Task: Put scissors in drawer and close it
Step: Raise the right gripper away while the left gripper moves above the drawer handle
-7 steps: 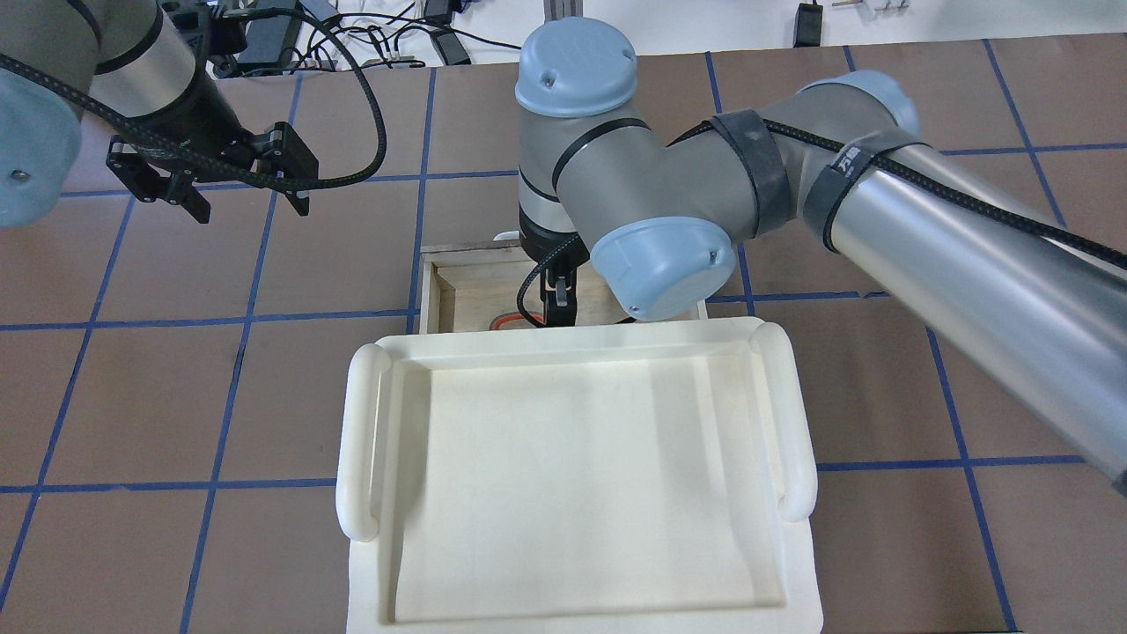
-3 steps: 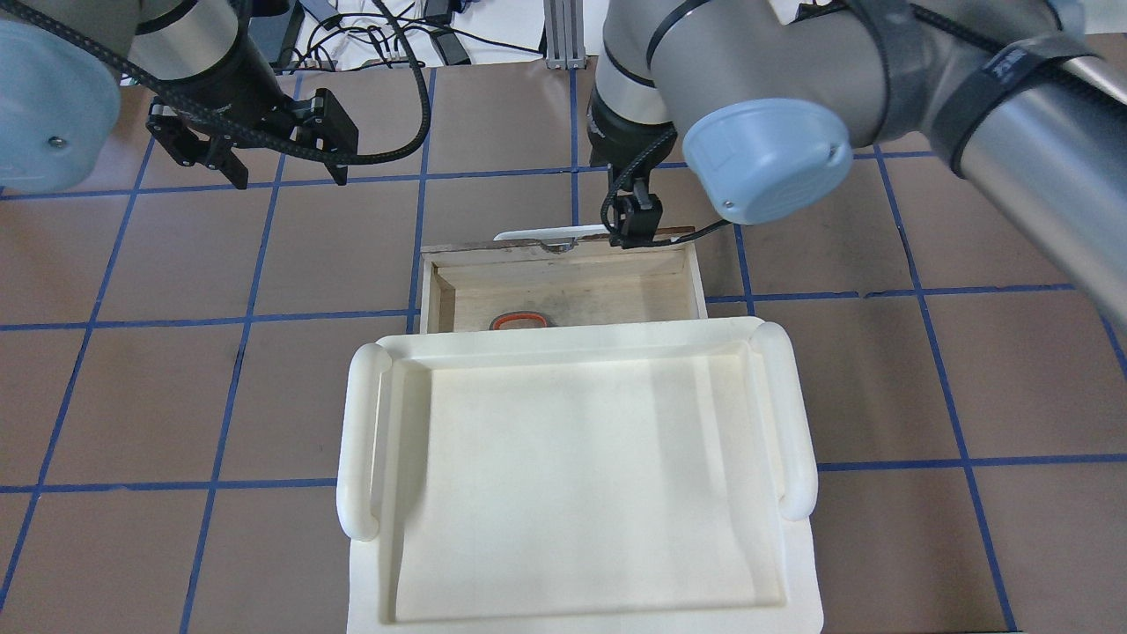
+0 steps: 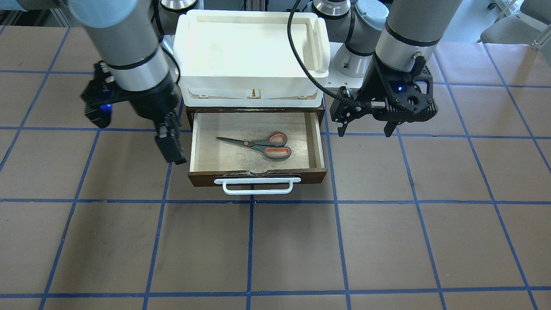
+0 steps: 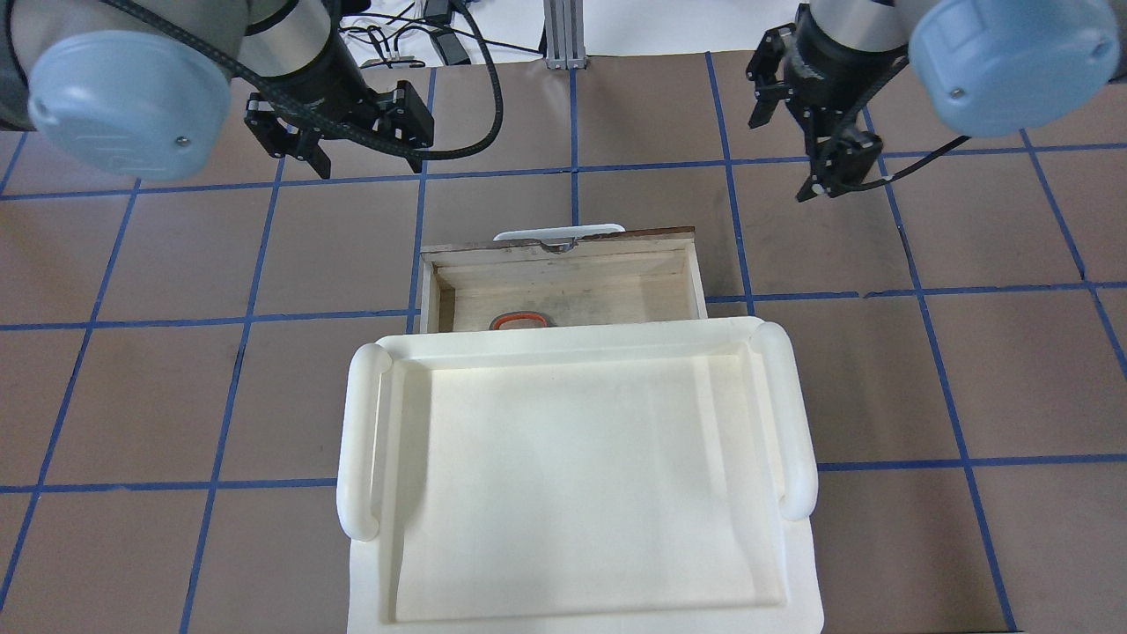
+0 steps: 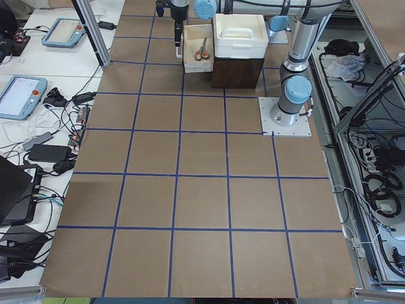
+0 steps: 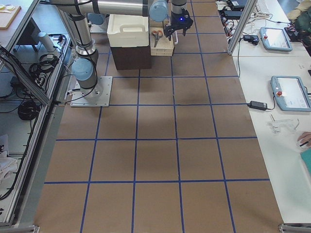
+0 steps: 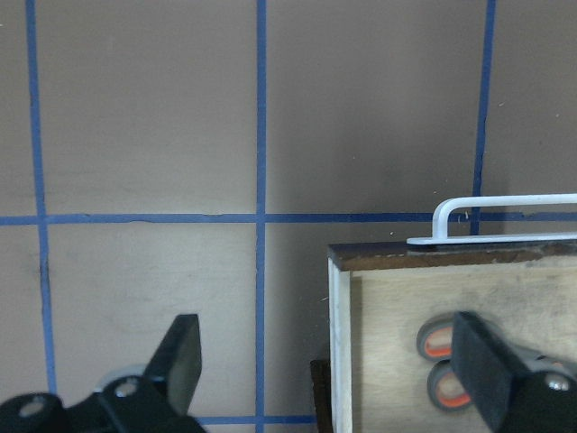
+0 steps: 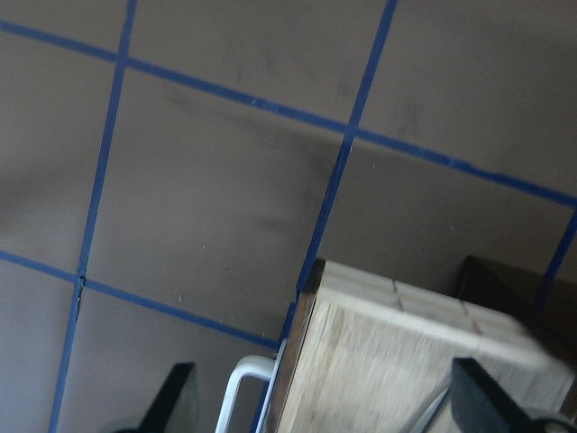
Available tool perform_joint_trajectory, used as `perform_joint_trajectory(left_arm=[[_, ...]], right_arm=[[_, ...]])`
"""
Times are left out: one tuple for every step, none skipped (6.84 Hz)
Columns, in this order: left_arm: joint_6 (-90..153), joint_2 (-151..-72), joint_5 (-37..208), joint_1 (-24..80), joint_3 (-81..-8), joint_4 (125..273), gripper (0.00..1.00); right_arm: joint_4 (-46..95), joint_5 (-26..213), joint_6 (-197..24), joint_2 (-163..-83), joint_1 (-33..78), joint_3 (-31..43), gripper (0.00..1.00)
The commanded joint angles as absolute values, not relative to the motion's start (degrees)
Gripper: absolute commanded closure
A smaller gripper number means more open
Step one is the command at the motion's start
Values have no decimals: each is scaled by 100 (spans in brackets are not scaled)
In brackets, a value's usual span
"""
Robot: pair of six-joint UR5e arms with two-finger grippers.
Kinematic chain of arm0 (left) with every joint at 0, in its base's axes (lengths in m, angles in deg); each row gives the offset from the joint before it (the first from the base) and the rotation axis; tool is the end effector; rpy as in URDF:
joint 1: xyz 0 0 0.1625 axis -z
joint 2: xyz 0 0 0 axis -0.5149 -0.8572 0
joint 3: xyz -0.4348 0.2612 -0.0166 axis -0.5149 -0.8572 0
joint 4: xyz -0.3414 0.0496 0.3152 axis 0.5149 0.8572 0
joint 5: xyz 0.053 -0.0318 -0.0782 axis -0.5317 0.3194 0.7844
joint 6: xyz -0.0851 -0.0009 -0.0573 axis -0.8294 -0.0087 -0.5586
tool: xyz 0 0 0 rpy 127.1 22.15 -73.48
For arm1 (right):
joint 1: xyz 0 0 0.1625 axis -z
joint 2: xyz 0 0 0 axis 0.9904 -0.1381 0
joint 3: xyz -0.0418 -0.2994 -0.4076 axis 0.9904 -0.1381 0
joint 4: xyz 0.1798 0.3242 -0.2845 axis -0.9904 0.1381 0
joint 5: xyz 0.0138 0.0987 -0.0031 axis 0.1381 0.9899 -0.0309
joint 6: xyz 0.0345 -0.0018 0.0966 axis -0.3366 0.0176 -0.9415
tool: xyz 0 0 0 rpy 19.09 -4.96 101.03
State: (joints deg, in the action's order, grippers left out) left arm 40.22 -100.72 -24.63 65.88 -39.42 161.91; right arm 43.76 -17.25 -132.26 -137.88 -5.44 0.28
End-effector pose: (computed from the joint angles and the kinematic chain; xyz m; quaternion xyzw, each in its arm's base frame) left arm -0.2102 -0.6139 0.5349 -0.0100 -0.9984 0.0534 0.0158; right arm 0.1111 -0.6070 0.5475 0.5355 0.8438 -0.0134 0.0315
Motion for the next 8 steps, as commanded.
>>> perform_joint_trajectory(left_arm=[[3576,-10749,-2470,7068,-3404,16092,0],[3537,-11126,-2453,7130,-3147,16058,0],[3441,-11435,-2453,7192,-3101,15736,0],[3432,-11725,-2453,7210,-3092,15480,0],[3432,-11980,-2453,7219,-3022,15417,0],[3432,-12218,-2453,7219,-2926,15433,0],[3432,-12394,-2453,7228,-2925,15486,0],[3432,-12439,-2461,7228,-2907,15695,0]], right_arm=[[4135,-1874,-11164,-13904,171,40,0],[4143,-1857,-10337,-13939,173,40,0],[4170,-1822,-9676,-14079,173,49,0],[4118,-1795,-9409,-14263,138,75,0],[4091,-1830,-9223,-14361,7,154,0],[4082,-1848,-8926,-14344,-99,163,0],[4082,-1787,-8836,-14370,-152,172,0],[4082,-1795,-8843,-14379,-361,198,0]])
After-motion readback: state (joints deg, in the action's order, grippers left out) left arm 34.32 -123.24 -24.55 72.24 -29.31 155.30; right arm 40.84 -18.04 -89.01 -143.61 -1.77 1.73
